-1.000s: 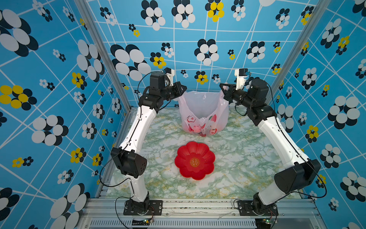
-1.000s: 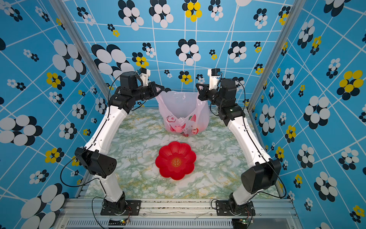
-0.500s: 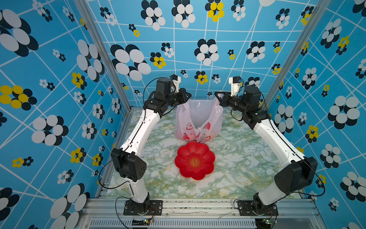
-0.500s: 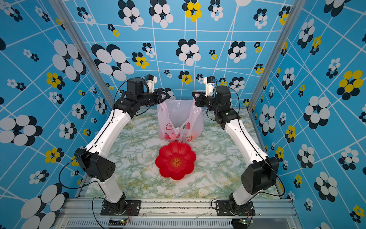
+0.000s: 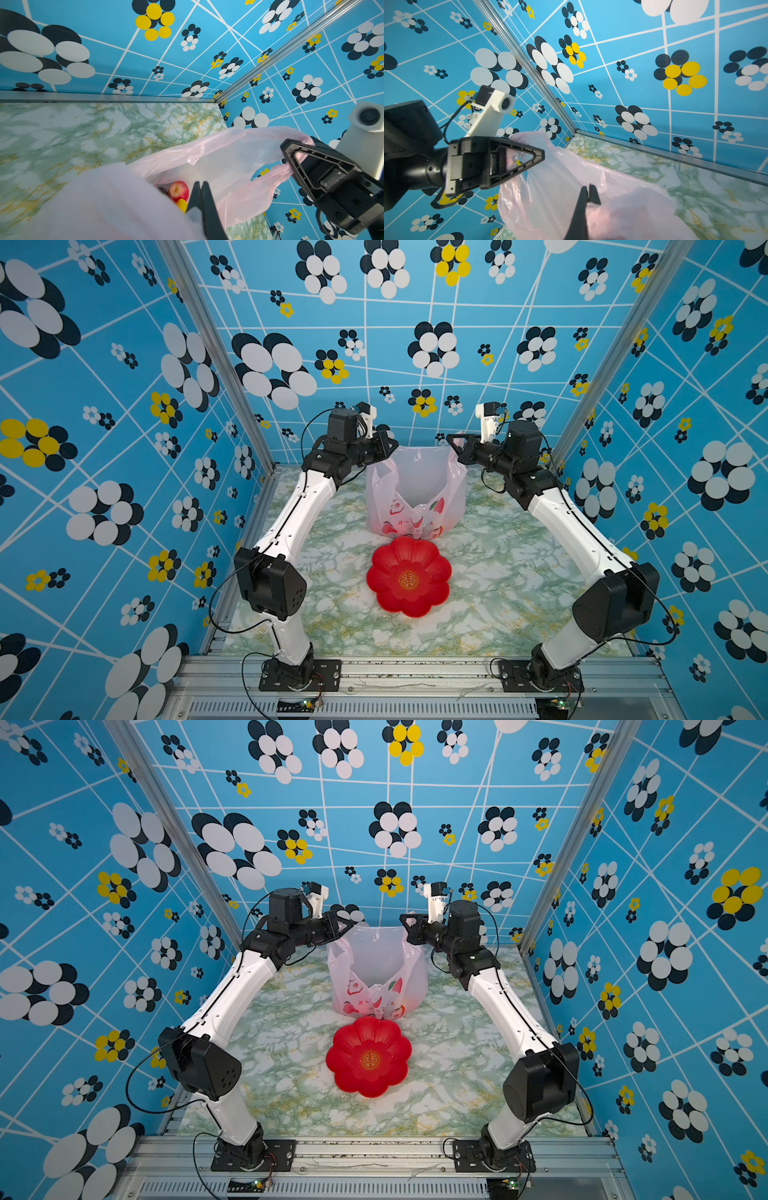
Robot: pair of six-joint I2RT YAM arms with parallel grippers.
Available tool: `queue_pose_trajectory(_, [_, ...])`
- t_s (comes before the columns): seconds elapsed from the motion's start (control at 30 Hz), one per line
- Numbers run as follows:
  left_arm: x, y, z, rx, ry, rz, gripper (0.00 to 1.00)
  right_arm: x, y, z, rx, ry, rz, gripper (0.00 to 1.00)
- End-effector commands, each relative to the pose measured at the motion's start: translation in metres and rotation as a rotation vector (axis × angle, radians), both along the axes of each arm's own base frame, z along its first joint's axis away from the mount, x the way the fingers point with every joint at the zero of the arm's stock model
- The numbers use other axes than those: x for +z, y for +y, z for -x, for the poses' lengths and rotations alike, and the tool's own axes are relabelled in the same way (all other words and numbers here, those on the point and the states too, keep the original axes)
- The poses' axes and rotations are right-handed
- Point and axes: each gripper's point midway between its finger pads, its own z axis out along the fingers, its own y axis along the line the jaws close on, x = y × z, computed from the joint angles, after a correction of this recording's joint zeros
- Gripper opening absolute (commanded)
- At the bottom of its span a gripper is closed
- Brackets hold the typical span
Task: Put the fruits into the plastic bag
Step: 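Hold the bag up with both grippers and lower it onto the table, then open both grippers to release the bag handles and draw back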
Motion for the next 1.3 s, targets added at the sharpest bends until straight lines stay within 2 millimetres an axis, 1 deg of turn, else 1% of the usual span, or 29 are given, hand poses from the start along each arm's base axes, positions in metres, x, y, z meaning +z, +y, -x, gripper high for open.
queue_pose_trajectory(0.0, [0.003, 0.001, -0.008, -0.007, -0.014, 0.034, 0.01, -0.01, 0.009, -0.01, 0.029, 0.04, -0.015, 0.08])
queue_pose_trajectory(0.03, [0.0, 0.001, -0.01, -0.009, -0.008, 0.037, 0.03, -0.014, 0.01, -0.012, 0.032, 0.05, -0.016, 0.1])
queue_pose_trajectory(0.13, [-0.004, 0.0, -0.011, -0.013, 0.0, 0.032, 0.08, -0.02, 0.012, -0.015, 0.036, 0.064, -0.015, 0.15])
queue_pose_trajectory(0.2, [-0.006, 0.001, -0.011, -0.014, 0.001, 0.029, 0.14, -0.023, 0.012, -0.015, 0.038, 0.07, -0.015, 0.2])
queue_pose_trajectory(0.23, [-0.005, 0.0, -0.011, -0.014, 0.0, 0.028, 0.19, -0.022, 0.012, -0.015, 0.037, 0.07, -0.015, 0.26])
queue_pose_trajectory(0.27, [-0.005, 0.001, -0.011, -0.013, -0.001, 0.027, 0.24, -0.022, 0.012, -0.015, 0.038, 0.071, -0.016, 0.33])
queue_pose_trajectory(0.3, [-0.004, 0.001, -0.011, -0.013, -0.001, 0.029, 0.35, -0.021, 0.012, -0.014, 0.037, 0.07, -0.017, 0.4])
queue_pose_trajectory(0.33, [-0.004, 0.001, -0.01, -0.013, -0.001, 0.03, 0.49, -0.021, 0.011, -0.014, 0.035, 0.068, -0.016, 0.45])
queue_pose_trajectory(0.37, [-0.003, 0.002, -0.01, -0.011, -0.002, 0.031, 0.64, -0.019, 0.011, -0.012, 0.033, 0.066, -0.017, 0.52])
queue_pose_trajectory(0.4, [-0.002, 0.002, -0.01, -0.01, -0.002, 0.032, 0.73, -0.017, 0.01, -0.011, 0.032, 0.064, -0.017, 0.58])
queue_pose_trajectory(0.43, [0.0, 0.002, -0.009, -0.012, -0.005, 0.034, 0.86, -0.015, 0.009, -0.009, 0.027, 0.061, -0.016, 0.88])
queue_pose_trajectory(0.47, [0.001, 0.001, -0.008, -0.017, -0.005, 0.037, 0.99, -0.012, 0.007, -0.007, 0.025, 0.057, -0.015, 0.99])
queue_pose_trajectory(0.6, [0.009, 0.002, -0.001, -0.023, -0.018, 0.044, 0.99, -0.002, 0.002, 0.003, 0.01, 0.045, -0.013, 0.99])
queue_pose_trajectory(0.7, [0.011, 0.005, 0.009, -0.027, -0.014, 0.039, 0.99, 0.005, -0.008, 0.013, -0.029, 0.062, -0.005, 1.0])
queue_pose_trajectory(0.87, [0.013, 0.013, 0.037, -0.04, -0.001, 0.005, 0.99, -0.003, -0.033, 0.037, -0.134, 0.173, 0.052, 0.99])
queue_pose_trajectory(1.0, [0.013, 0.023, 0.056, -0.03, 0.021, 0.007, 0.99, -0.014, -0.035, 0.06, -0.105, 0.26, 0.073, 0.99])
queue_pose_trajectory(1.03, [0.013, 0.025, 0.059, -0.028, 0.029, 0.012, 0.99, -0.014, -0.036, 0.066, -0.1, 0.266, 0.073, 0.99])
queue_pose_trajectory(1.07, [0.014, 0.027, 0.064, -0.03, 0.039, 0.017, 0.99, -0.023, -0.038, 0.072, -0.099, 0.288, 0.082, 0.99])
queue_pose_trajectory(1.1, [0.013, 0.029, 0.069, -0.03, 0.05, 0.017, 0.99, -0.025, -0.041, 0.078, -0.103, 0.294, 0.086, 0.99])
queue_pose_trajectory(1.27, [0.013, 0.044, 0.092, -0.006, 0.078, 0.013, 0.99, -0.017, -0.057, 0.106, -0.139, 0.254, 0.095, 0.99])
